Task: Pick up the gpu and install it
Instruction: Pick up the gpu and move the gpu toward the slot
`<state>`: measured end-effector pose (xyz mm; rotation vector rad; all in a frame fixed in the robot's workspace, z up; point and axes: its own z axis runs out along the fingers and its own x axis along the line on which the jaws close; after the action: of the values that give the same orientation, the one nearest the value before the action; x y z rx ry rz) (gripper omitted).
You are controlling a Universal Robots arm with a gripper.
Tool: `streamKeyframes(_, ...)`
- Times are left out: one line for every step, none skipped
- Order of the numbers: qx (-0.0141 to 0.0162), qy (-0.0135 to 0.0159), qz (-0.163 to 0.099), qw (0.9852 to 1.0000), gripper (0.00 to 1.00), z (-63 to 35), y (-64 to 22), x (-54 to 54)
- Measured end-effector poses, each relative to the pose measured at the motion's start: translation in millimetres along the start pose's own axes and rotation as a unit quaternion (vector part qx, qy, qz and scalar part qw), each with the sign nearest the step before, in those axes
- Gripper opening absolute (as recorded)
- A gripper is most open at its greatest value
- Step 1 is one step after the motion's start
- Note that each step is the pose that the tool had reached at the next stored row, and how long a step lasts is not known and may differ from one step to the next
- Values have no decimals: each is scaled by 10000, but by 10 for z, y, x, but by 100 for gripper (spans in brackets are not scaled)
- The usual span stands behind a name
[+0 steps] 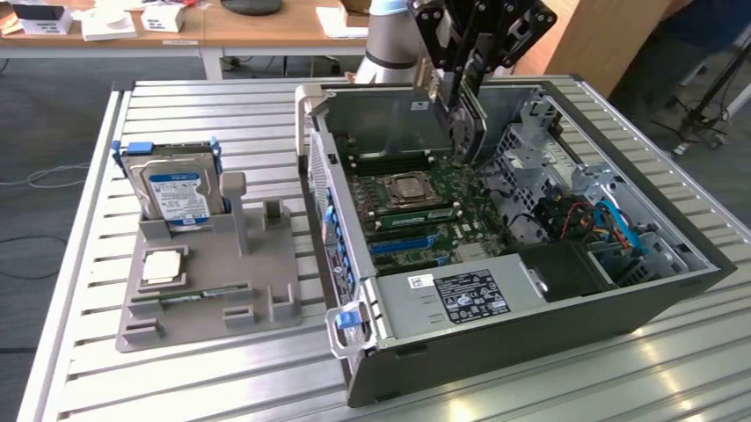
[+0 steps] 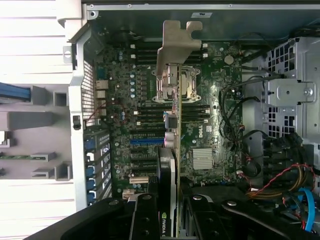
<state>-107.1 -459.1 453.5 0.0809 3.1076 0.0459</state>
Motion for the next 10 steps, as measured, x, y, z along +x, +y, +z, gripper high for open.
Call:
streamKeyframes(0,0,0,10000,27,2,1,-18)
streamKeyframes(0,0,0,10000,27,3,2,-36)
streamKeyframes(0,0,1,10000,27,4,3,-54)
streamKeyframes(0,0,1,10000,27,5,4,-71)
streamKeyframes(0,0,0,10000,27,6,4,-86)
streamKeyframes(0,0,1,10000,27,7,5,-98)
streamKeyframes(0,0,0,10000,27,8,6,-113)
streamKeyframes(0,0,0,10000,27,9,6,-127)
streamKeyframes(-1,0,0,10000,27,10,7,-144)
streamKeyframes(-1,0,0,10000,27,11,8,-159)
